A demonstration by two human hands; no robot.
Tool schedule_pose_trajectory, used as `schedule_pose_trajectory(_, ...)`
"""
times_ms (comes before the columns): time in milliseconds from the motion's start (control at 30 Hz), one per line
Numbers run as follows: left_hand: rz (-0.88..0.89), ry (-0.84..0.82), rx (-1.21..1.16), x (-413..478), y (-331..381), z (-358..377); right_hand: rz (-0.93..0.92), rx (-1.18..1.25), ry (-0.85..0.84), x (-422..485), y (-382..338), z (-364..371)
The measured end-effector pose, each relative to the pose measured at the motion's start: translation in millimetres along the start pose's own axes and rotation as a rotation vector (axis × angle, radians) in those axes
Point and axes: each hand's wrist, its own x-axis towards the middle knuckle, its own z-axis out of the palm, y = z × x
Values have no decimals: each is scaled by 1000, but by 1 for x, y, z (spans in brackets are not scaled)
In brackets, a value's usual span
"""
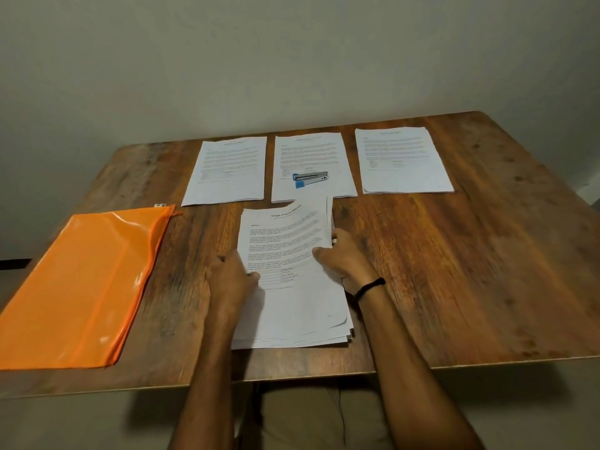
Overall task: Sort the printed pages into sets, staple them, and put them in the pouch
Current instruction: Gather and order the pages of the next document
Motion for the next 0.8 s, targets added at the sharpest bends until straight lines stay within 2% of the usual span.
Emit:
schedule_pose_trajectory(133, 22, -35, -155, 5, -3, -6, -47, -30, -20, -1, -3, -9)
schedule_pose_trajectory(300, 35, -10, -98, 7, -7, -1, -68, -533, 288, 11, 10, 0)
schedule_pose_trajectory(367, 45, -7, -37, 10, -8, 6, -89, -595, 313, 19, 14, 9)
schedule_pose_trajectory(533, 29, -2, 26, 10, -2, 8, -127, -278, 135, 15, 2, 10)
schedule_pose_trajectory(633, 27, -3, 51, 13, -5, 8, -104, -148, 113, 12, 2, 3)
schedule_pose_trajectory(733, 29, -2, 60, 12, -4, 10, -70, 90, 80, 5, -2, -3)
schedule_pose_trajectory(800, 34, -4, 37, 12, -3, 10, -48, 188, 121, 5, -1, -7)
